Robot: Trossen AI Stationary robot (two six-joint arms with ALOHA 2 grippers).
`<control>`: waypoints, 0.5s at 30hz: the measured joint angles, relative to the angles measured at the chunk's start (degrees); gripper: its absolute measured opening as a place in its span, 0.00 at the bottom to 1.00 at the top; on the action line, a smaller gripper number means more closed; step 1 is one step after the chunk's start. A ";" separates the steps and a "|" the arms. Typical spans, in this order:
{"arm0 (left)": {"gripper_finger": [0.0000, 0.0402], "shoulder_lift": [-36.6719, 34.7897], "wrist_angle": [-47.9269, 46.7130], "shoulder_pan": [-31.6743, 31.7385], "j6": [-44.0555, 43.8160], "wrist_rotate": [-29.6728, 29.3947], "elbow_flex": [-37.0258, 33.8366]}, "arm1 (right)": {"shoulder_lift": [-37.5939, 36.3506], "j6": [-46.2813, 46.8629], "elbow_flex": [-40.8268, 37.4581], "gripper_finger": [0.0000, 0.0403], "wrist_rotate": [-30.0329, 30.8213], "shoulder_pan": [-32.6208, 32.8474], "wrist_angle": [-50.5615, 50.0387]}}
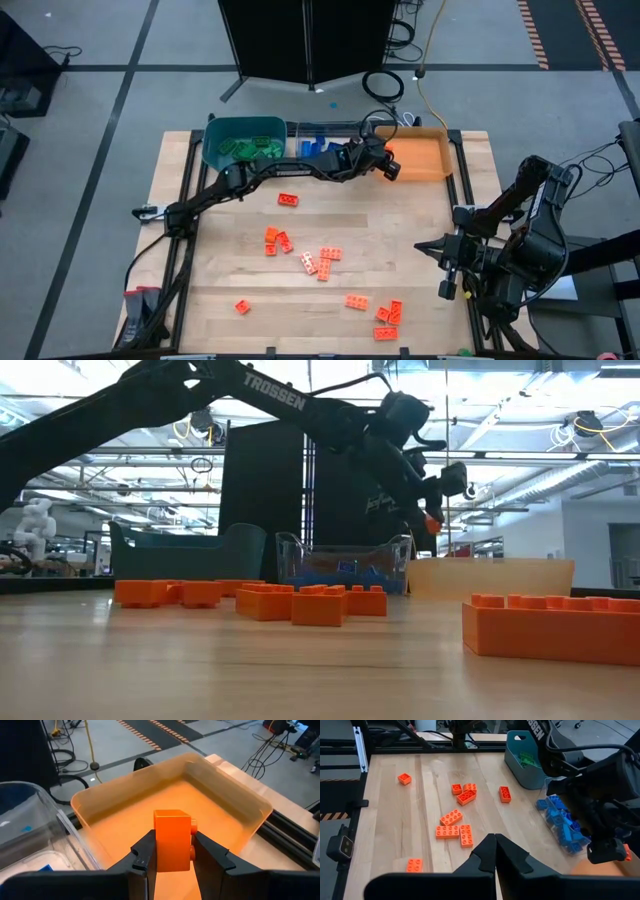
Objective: Sort blocks
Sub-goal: Put the orange game piece into the orange transparent bin
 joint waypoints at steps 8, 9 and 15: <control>0.29 0.00 -0.05 0.05 0.08 1.26 0.00 | 0.02 0.70 0.00 0.00 0.00 0.00 0.02; 0.31 0.00 -0.01 0.07 0.08 1.26 0.00 | 0.00 0.70 0.00 0.00 0.00 0.02 0.02; 0.37 0.00 0.08 0.13 0.18 1.39 0.00 | 0.00 1.01 -0.02 0.00 0.00 0.00 0.02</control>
